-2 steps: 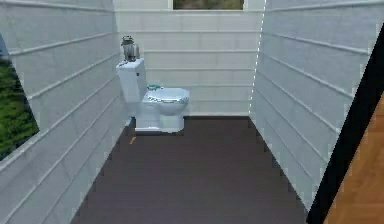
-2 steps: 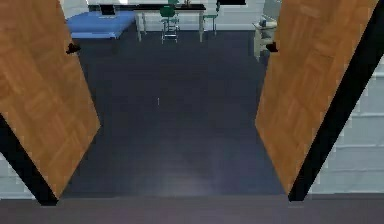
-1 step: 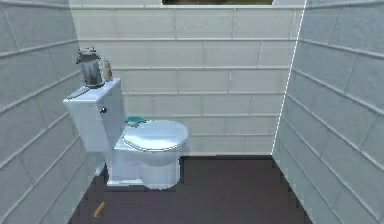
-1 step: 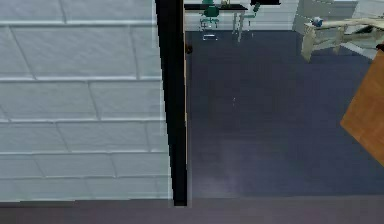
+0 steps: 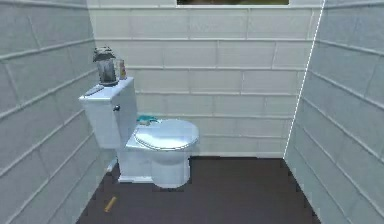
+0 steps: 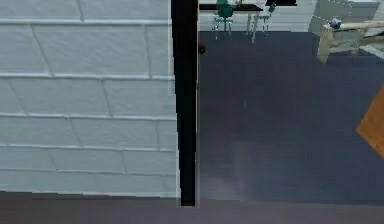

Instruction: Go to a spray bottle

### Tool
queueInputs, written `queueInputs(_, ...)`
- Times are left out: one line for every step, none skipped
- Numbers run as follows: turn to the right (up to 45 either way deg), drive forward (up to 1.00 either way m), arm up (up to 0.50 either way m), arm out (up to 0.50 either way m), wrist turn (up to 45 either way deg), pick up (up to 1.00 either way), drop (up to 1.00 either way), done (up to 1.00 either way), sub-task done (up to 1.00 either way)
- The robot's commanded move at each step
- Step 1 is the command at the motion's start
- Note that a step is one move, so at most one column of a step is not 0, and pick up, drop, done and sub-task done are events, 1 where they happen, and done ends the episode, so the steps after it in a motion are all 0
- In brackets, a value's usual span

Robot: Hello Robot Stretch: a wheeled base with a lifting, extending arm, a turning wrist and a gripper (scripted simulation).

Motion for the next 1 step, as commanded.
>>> queueInputs(0.0,0.85,0.0,0.0,0.0,0.0,0.0,0.0,0.0)
